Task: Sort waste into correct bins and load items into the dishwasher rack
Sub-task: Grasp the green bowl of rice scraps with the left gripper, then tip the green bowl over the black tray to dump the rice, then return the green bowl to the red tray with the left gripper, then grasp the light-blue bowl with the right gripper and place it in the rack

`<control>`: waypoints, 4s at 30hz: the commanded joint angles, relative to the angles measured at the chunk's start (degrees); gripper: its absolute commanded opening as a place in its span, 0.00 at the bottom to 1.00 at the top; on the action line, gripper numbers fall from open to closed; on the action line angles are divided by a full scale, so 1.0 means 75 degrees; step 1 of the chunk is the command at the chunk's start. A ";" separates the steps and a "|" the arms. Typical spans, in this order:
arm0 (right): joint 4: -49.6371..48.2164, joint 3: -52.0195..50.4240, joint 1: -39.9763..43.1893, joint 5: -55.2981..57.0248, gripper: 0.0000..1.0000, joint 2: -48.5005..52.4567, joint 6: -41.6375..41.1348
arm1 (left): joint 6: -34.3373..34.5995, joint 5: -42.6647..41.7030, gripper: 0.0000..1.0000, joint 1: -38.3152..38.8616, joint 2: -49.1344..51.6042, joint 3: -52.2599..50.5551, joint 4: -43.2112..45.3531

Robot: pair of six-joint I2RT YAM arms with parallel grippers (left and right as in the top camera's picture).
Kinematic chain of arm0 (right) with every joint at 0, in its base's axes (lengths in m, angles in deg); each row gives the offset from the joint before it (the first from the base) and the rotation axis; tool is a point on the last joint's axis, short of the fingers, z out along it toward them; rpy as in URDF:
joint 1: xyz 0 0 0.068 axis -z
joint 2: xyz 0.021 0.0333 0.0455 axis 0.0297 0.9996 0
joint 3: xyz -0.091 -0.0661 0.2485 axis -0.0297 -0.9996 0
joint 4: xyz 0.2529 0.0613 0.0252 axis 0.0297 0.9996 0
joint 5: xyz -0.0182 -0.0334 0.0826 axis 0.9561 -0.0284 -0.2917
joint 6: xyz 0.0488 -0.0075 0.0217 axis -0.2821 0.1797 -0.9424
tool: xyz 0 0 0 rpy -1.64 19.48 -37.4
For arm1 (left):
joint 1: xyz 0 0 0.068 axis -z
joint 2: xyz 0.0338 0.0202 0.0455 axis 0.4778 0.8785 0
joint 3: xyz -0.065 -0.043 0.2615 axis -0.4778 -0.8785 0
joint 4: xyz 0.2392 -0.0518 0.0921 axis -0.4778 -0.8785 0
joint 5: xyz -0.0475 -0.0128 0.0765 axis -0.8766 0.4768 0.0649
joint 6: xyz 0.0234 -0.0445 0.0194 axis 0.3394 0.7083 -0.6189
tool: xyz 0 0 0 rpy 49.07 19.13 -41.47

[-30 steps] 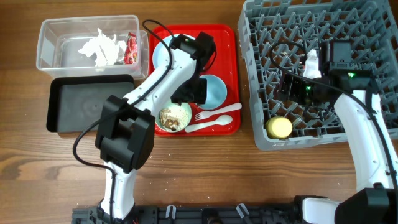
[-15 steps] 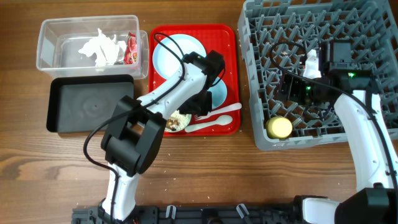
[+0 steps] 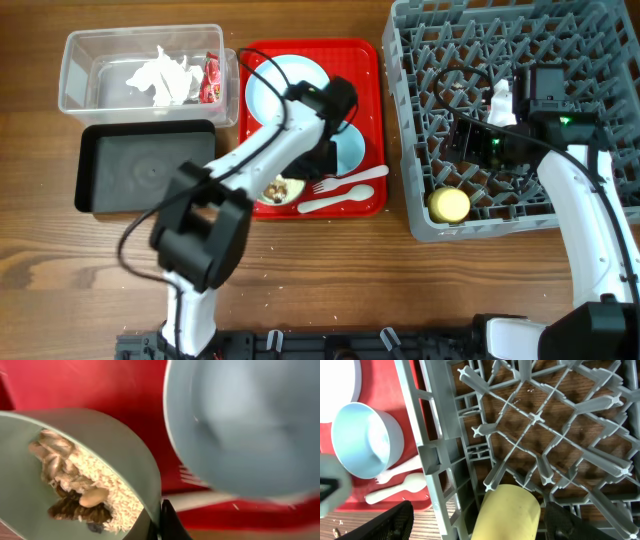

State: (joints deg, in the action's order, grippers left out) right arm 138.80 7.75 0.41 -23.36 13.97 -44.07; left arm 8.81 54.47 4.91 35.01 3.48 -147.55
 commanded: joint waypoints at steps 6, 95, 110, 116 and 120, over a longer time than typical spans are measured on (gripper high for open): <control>-0.0026 0.0187 -0.0038 -0.0102 0.85 0.0038 0.0154 | -0.1836 -0.1789 0.04 -0.2267 -0.1722 0.0029 0.0017; -0.2235 0.0816 -0.2337 0.0423 0.77 0.0187 -0.1361 | -0.1198 -0.1072 0.64 -0.2113 -0.4036 -0.2378 0.3713; -0.3535 0.0816 -0.3165 0.0262 0.54 0.3794 -0.0956 | -0.1137 -0.1075 1.00 -0.4383 -0.4336 -0.2396 0.2838; -0.3485 0.0813 -0.3086 0.0329 0.21 0.4071 -0.0463 | -0.1137 -0.1075 1.00 -0.4383 -0.4336 -0.2396 0.2838; -0.3343 0.0813 -0.3083 0.0335 0.04 0.4057 -0.0472 | -0.1137 -0.1075 1.00 -0.4383 -0.4336 -0.2396 0.2838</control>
State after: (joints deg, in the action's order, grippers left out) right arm 113.38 12.99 -22.87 -20.34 43.28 -48.57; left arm 0.16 46.08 -27.66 2.16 -14.94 -126.24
